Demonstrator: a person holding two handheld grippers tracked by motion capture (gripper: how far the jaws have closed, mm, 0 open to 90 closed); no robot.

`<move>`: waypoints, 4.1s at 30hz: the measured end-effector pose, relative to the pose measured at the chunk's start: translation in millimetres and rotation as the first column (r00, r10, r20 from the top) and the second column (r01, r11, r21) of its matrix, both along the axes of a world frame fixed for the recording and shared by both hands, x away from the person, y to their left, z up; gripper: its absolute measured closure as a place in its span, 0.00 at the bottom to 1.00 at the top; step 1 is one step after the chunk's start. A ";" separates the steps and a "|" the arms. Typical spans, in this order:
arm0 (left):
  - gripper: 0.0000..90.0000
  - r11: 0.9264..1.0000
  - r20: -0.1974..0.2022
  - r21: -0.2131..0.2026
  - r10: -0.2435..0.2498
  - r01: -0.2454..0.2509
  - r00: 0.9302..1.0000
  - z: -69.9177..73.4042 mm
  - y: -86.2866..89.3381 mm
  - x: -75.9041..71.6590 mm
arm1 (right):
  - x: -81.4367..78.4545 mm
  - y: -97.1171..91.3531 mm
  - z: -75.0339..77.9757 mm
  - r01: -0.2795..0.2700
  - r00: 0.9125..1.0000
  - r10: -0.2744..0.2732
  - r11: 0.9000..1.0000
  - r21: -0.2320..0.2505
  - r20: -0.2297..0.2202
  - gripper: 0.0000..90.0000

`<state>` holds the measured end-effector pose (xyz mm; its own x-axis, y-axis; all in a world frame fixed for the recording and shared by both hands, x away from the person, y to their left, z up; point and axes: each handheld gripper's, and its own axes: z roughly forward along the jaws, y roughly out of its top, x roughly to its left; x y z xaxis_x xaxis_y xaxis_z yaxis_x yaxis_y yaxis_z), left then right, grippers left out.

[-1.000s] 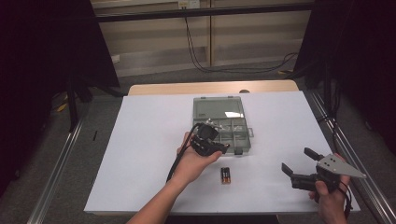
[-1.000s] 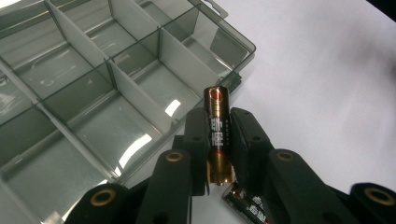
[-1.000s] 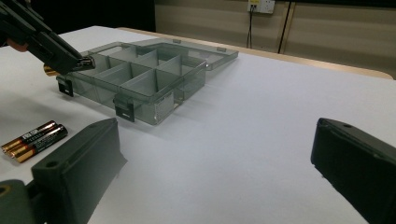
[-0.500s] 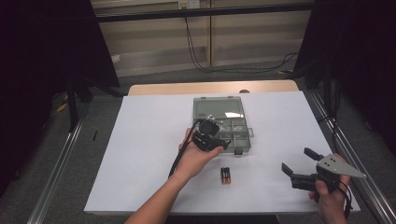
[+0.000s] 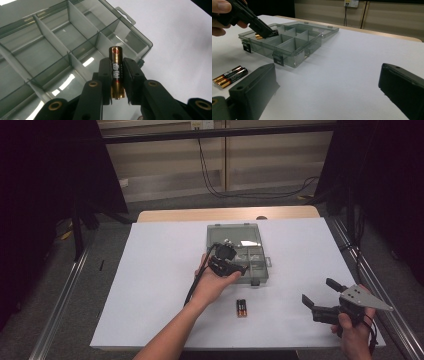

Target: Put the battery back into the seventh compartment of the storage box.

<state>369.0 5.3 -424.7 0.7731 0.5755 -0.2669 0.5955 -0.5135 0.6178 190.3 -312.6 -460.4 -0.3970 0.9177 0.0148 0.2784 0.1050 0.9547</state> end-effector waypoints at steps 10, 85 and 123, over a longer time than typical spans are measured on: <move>0.85 1.000 -0.009 -0.008 0.021 -0.021 1.000 -7.7 -8.4 8.1 | -0.5 -0.4 0.5 0.000 1.000 0.000 1.000 0.006 0.002 0.01; 0.05 0.996 -0.005 -0.085 -0.005 0.004 1.000 6.2 30.1 -62.9 | 0.8 4.0 -0.4 -0.007 1.000 0.007 1.000 -0.012 0.000 0.01; 0.10 0.998 -0.026 -0.050 -0.030 0.029 0.999 -17.7 29.9 -88.8 | 0.7 4.6 -1.0 -0.008 1.000 0.008 1.000 -0.019 -0.004 0.01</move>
